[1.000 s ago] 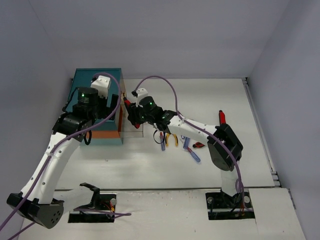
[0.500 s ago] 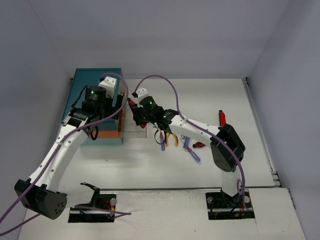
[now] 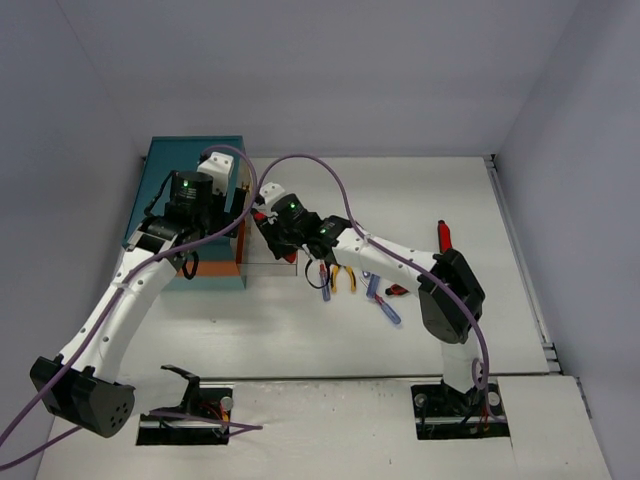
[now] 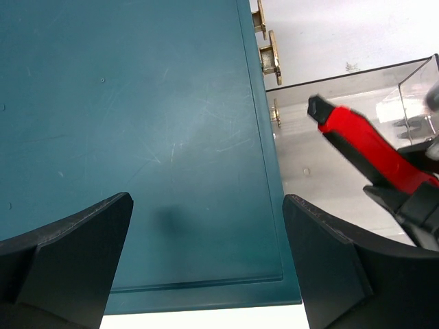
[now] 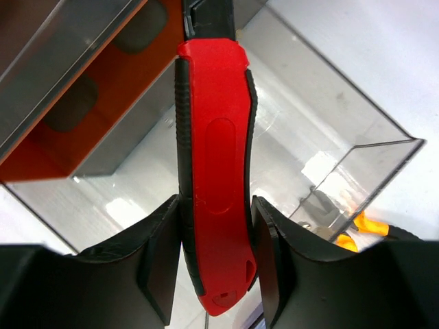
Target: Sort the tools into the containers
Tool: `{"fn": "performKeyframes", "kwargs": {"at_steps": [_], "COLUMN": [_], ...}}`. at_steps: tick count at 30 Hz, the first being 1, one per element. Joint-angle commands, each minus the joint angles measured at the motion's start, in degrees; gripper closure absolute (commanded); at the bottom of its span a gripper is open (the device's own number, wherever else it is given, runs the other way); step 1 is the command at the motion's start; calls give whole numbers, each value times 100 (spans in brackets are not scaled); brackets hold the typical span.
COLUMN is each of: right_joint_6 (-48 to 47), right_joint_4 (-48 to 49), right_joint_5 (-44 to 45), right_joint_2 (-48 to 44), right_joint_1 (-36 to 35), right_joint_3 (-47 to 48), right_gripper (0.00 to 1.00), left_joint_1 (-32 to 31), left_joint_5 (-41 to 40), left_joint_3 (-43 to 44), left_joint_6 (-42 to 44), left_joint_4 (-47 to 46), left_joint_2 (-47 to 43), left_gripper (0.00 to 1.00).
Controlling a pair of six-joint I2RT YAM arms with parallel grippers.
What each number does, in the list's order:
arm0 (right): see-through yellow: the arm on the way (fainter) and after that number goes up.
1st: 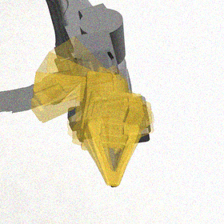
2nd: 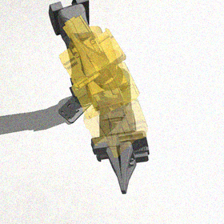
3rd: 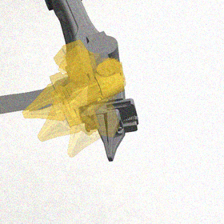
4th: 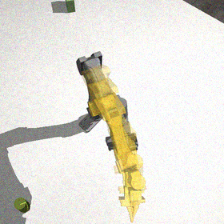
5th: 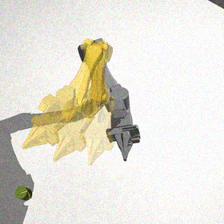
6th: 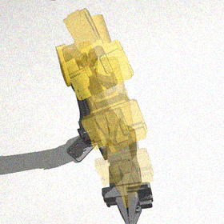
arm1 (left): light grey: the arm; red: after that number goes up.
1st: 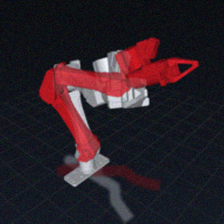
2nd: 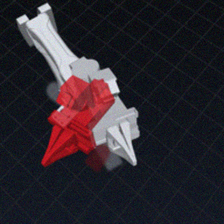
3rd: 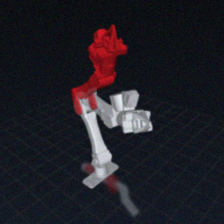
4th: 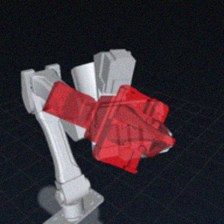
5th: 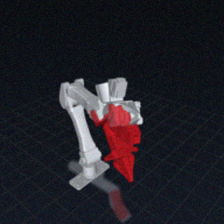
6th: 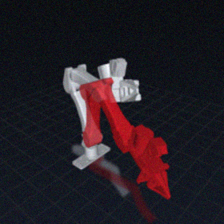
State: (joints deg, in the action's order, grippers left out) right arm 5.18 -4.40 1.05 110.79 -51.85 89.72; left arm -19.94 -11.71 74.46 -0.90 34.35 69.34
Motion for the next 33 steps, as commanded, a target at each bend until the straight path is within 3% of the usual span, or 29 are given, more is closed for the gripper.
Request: {"fn": "performKeyframes", "kwargs": {"at_steps": [1, 8, 14, 19, 25, 33], "right_joint_6": [-314, -403, -123, 457, 937, 1087], "right_joint_4": [-69, -97, -132, -133, -219, -193], "right_joint_5": [-177, 194, 659, 1579, 1893, 1222], "right_joint_2": [-65, -454, -1050, -2078, -2799, -1907], "right_joint_1": [-71, 34, 458, 1910, 3579, 5085], "right_joint_3": [474, 476, 116, -1218, -2453, -2669], "right_gripper": [55, 37, 37, 38, 39, 38], "left_joint_1": [-36, -36, -36, -46, -89, -148], "left_joint_5": [-86, 11, 62, 202, 380, 449], "left_joint_3": [279, 482, 722, 826, 834, 771], "left_joint_6": [-24, -15, -7, -17, -81, -78], "left_joint_4": [-324, -270, -139, -49, 80, 228], "left_joint_2": [-78, -114, -175, -229, -268, -334], "left_gripper": [11, 11, 11, 11, 11, 11]}}
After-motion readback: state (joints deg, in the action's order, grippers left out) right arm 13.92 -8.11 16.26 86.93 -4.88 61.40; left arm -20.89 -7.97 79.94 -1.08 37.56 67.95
